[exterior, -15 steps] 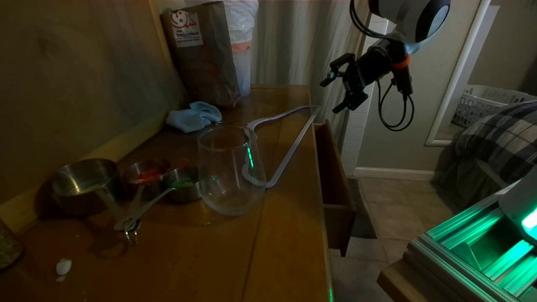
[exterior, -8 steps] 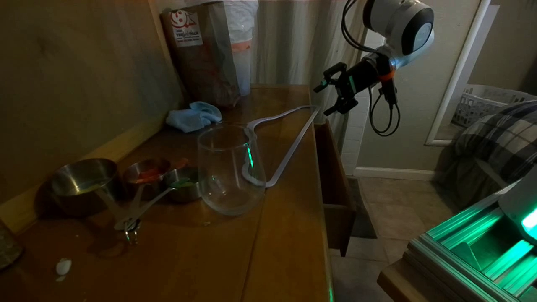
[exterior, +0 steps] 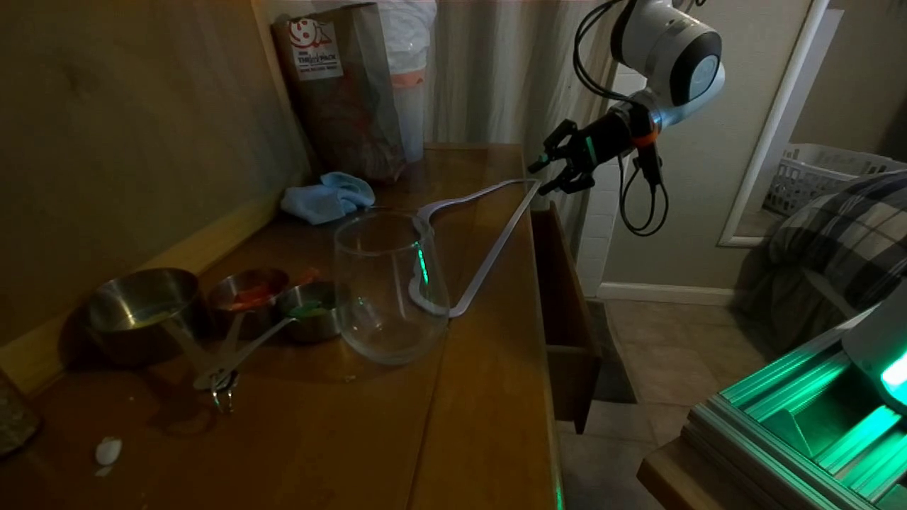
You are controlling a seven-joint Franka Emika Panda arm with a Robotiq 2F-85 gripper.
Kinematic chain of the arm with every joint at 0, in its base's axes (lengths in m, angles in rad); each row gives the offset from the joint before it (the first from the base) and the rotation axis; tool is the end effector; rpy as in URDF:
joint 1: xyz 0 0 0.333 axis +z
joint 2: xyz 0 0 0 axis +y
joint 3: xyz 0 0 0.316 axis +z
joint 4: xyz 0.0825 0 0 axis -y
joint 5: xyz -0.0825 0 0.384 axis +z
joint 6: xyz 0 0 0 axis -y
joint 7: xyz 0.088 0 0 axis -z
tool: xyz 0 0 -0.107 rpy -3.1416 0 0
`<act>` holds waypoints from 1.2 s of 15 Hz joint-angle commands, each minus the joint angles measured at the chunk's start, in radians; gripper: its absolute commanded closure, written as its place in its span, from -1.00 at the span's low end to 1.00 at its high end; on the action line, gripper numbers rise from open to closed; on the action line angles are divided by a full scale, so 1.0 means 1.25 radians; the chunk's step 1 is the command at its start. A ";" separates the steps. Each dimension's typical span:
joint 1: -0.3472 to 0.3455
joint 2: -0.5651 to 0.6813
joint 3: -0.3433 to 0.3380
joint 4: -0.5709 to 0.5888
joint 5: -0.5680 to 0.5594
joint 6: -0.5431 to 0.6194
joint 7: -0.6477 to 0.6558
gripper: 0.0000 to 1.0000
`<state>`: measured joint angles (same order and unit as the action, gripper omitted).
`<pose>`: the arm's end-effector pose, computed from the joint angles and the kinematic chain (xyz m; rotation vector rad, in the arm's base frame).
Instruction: Put the hanger in the open drawer and close the drawer
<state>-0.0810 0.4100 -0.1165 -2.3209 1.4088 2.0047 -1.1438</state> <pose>0.4732 -0.0381 0.1511 -2.0710 0.2021 -0.1594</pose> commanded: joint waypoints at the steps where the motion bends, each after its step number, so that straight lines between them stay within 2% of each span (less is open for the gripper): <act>1: -0.019 0.033 0.003 0.026 0.012 -0.025 -0.009 0.62; 3: -0.024 0.041 0.002 0.030 0.011 -0.033 -0.006 0.91; 4: -0.026 0.043 0.002 0.031 0.010 -0.040 -0.005 0.97; 9: -0.037 0.047 -0.002 0.037 0.008 -0.079 0.004 0.95; 10: -0.038 0.047 -0.003 0.037 0.009 -0.082 0.003 0.85; 11: -0.039 0.049 -0.003 0.037 0.007 -0.086 0.006 0.35; 12: -0.039 0.050 -0.003 0.037 0.007 -0.088 0.008 0.32; 18: -0.045 0.076 -0.001 0.042 0.009 -0.107 0.030 -0.50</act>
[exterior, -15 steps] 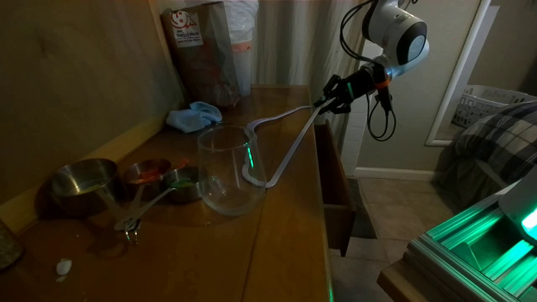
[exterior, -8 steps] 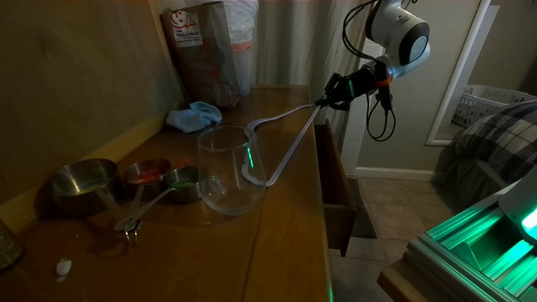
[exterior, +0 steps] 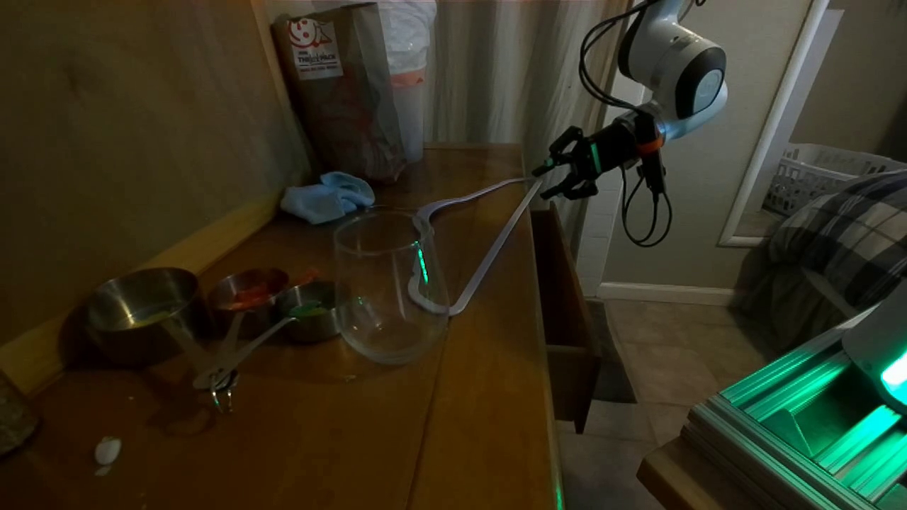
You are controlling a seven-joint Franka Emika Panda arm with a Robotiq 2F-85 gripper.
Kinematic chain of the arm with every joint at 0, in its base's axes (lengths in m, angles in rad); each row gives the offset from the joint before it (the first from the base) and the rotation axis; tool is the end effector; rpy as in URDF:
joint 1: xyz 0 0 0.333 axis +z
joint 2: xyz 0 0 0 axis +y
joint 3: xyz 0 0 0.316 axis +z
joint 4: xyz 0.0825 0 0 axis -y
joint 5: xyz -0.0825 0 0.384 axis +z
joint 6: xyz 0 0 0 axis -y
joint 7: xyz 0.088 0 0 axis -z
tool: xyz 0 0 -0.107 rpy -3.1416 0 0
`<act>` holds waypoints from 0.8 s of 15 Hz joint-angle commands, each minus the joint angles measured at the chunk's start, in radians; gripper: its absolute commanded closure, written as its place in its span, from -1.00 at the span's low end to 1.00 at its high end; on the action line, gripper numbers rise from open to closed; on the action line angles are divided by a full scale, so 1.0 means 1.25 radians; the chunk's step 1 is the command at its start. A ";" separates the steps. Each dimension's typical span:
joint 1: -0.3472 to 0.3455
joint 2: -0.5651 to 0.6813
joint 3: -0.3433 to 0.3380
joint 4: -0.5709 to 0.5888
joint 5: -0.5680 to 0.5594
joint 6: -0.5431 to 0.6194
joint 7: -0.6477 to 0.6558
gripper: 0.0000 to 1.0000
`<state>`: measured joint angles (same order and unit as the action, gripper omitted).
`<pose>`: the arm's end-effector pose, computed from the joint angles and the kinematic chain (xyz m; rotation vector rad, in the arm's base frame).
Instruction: Put the hanger in the open drawer and close the drawer
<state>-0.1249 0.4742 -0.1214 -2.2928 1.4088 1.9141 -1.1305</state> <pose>0.4694 -0.0506 0.1323 -1.9896 0.2534 -0.1121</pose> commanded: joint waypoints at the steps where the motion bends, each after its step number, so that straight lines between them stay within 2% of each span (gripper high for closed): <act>1: -0.011 0.028 0.005 0.021 0.009 -0.046 0.024 -0.62; 3: -0.015 0.039 0.008 0.025 0.011 -0.086 0.037 -0.91; 4: -0.013 0.040 0.008 0.026 0.012 -0.100 0.043 -0.85; 5: -0.015 0.045 0.006 0.029 0.011 -0.115 0.046 -0.19; 6: -0.014 0.046 0.005 0.030 0.011 -0.125 0.049 -0.28; 7: -0.014 0.048 0.003 0.033 0.011 -0.133 0.052 -0.25; 12: -0.014 0.053 -0.002 0.042 0.010 -0.149 0.058 0.46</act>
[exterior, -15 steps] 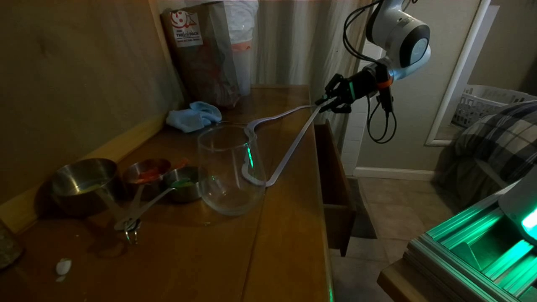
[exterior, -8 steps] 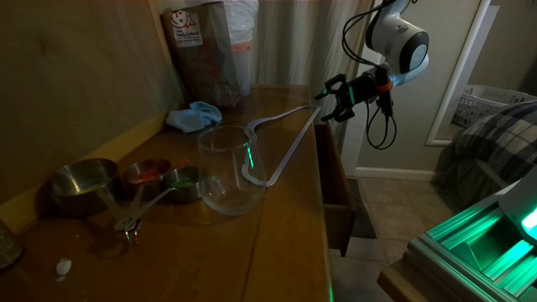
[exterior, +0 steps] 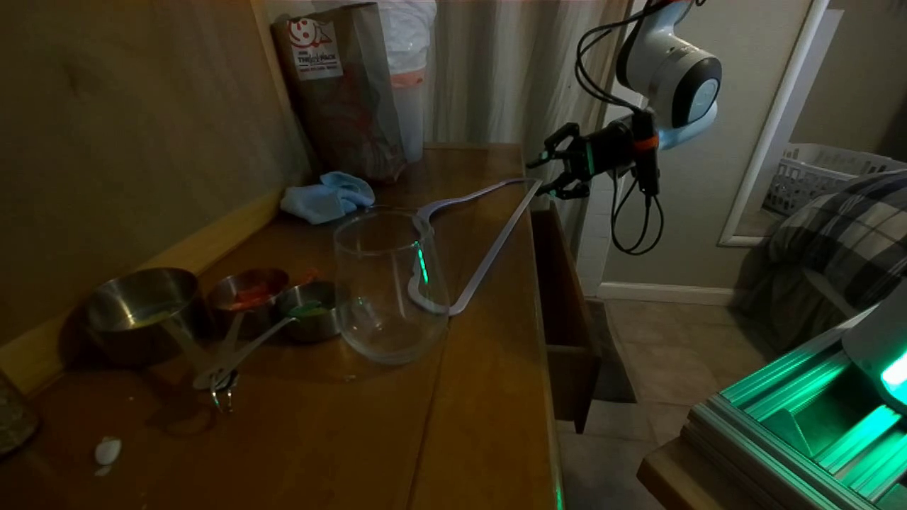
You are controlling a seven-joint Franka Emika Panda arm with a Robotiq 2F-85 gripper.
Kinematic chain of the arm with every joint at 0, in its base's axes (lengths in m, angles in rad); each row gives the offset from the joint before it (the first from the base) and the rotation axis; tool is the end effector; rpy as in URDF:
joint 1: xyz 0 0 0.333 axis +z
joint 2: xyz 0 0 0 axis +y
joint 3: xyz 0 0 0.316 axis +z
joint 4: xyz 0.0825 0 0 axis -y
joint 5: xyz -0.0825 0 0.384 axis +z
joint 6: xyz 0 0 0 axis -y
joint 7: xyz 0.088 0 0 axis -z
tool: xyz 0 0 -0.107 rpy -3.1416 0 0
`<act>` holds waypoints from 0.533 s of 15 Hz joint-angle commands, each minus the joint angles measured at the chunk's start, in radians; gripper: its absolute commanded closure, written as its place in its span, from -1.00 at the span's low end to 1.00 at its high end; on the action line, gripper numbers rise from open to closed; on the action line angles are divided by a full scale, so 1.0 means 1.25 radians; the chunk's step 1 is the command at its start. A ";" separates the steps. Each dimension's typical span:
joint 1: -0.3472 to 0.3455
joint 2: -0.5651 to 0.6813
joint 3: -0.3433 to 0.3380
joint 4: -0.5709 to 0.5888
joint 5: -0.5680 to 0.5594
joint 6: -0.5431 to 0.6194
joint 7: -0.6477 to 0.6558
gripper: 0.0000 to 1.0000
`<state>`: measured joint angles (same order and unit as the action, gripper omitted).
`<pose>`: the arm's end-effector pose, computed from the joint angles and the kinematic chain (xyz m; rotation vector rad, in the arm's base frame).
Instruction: Put the hanger in the open drawer and close the drawer
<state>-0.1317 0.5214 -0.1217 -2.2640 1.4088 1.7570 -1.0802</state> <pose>0.4691 -0.0360 0.1267 -1.8438 0.2614 -0.0131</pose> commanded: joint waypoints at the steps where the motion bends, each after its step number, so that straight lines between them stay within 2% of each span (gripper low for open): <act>1: -0.009 0.015 -0.003 0.020 0.010 -0.023 0.019 0.58; 4: -0.013 0.016 -0.007 0.022 0.008 -0.019 0.025 0.97; 8: -0.024 0.020 -0.016 0.022 0.003 -0.034 0.037 0.98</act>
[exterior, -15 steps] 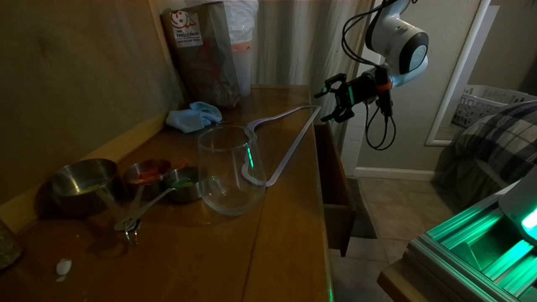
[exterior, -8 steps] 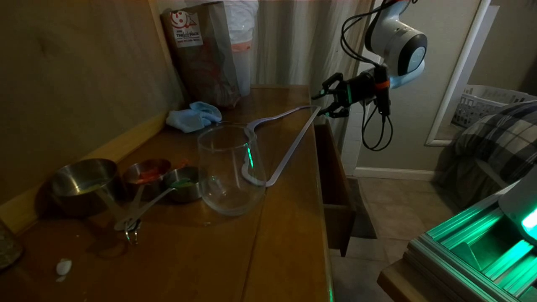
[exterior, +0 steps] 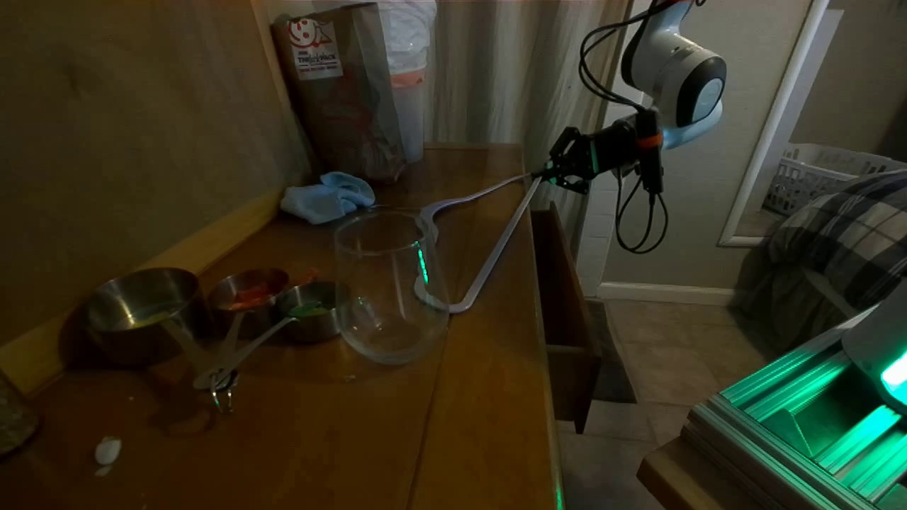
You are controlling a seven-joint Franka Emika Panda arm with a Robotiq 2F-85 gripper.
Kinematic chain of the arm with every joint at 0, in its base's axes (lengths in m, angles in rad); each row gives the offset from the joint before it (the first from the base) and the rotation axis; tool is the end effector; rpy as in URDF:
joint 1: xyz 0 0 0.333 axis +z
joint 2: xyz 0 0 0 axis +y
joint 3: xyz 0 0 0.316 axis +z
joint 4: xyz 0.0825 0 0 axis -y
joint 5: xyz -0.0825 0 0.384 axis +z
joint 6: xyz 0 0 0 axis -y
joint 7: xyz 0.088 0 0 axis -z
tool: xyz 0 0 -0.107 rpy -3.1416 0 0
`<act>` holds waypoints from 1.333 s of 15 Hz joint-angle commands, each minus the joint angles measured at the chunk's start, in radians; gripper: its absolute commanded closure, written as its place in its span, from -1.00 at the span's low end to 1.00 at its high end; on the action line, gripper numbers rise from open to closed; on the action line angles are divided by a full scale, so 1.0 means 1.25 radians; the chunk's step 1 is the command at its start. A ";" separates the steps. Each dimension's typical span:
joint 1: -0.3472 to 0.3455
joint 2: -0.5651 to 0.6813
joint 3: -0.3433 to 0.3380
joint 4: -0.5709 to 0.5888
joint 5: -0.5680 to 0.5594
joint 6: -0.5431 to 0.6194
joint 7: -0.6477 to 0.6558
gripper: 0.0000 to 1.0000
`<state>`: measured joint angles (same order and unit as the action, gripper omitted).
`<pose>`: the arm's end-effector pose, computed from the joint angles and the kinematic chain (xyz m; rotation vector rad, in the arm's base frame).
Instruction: Put the hanger in the open drawer and close the drawer
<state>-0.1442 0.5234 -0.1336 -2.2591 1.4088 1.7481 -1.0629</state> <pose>0.4695 -0.0472 0.1274 -1.8370 0.2936 -0.0166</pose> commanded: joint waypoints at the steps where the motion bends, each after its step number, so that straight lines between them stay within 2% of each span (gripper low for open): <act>1: -0.018 0.018 -0.009 0.018 0.001 -0.036 0.029 0.98; 5: -0.057 0.012 -0.023 0.018 -0.013 -0.148 0.053 0.98; 12: -0.109 -0.020 -0.086 0.015 -0.092 -0.321 0.080 0.98; 20: -0.145 -0.153 -0.180 0.009 -0.215 -0.335 0.191 0.98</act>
<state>-0.3033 0.4228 -0.3274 -2.2388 1.2127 1.3332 -0.9088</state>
